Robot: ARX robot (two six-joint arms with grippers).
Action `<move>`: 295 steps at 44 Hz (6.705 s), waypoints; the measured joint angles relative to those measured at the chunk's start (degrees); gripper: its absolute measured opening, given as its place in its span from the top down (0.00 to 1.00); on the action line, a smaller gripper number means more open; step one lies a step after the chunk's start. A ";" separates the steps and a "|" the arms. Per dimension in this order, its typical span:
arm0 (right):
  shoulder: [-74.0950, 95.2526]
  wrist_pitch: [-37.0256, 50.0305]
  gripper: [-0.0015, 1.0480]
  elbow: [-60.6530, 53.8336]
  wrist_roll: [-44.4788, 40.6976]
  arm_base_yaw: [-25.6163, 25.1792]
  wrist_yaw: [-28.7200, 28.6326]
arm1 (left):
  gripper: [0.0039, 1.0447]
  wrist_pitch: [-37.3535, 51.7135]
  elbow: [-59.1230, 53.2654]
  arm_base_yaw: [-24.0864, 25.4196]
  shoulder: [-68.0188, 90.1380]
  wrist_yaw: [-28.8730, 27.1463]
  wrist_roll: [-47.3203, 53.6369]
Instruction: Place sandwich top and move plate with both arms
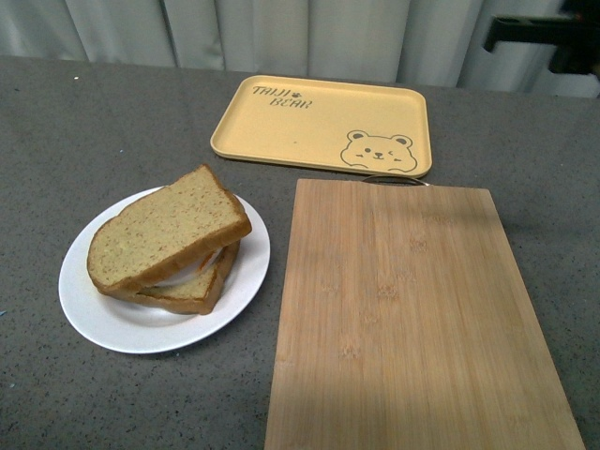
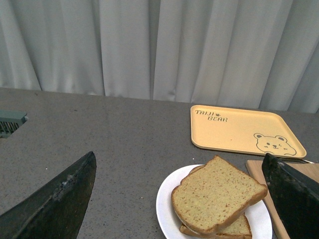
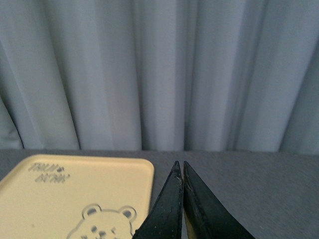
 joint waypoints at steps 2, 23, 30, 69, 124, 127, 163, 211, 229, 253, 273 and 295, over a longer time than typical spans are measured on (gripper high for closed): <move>-1.86 0.22 0.99 -3.37 -0.17 -0.92 -0.87 | 0.06 0.00 0.00 0.00 0.00 0.02 0.02; -28.59 -5.92 0.99 -26.43 -0.39 -8.94 -9.66 | 0.06 0.00 0.00 0.00 0.00 -0.02 0.00; -34.97 -9.70 0.99 -29.03 -0.39 -10.08 -11.13 | 0.06 0.00 0.00 0.00 0.00 -0.02 0.00; -79.36 -47.17 0.99 -34.86 -0.39 -15.91 -16.83 | 0.06 0.00 0.00 0.00 0.00 -0.02 0.00; -110.33 -77.83 0.95 -34.86 -0.50 -15.91 -16.94 | 0.06 0.00 0.00 0.00 0.00 -0.02 0.00; -110.33 -77.83 0.85 -34.86 -0.50 -15.91 -16.92 | 0.06 0.00 0.00 0.00 0.00 -0.02 0.00; -110.38 -77.85 0.09 -34.86 -0.50 -15.91 -16.92 | 0.06 22.75 11.17 2.14 73.57 16.63 -41.18; -110.38 -77.85 0.09 -34.86 -0.50 -15.91 -16.92 | 0.61 28.96 25.07 -5.11 109.50 15.37 -45.55; -110.38 -77.85 0.09 -34.86 -0.50 -15.91 -16.92 | 0.96 37.59 25.27 -1.75 111.99 22.27 -55.32; -110.38 -77.85 0.09 -34.86 -0.50 -15.91 -16.92 | 0.97 49.92 28.74 -9.55 109.20 22.91 -74.12; -110.38 -77.85 0.09 -34.86 -0.50 -15.91 -16.92 | 0.97 39.82 60.39 -16.85 126.33 17.70 -78.23; -110.38 -77.85 0.09 -34.86 -0.50 -15.91 -16.92 | 0.97 28.44 86.58 -18.47 142.90 16.26 -79.23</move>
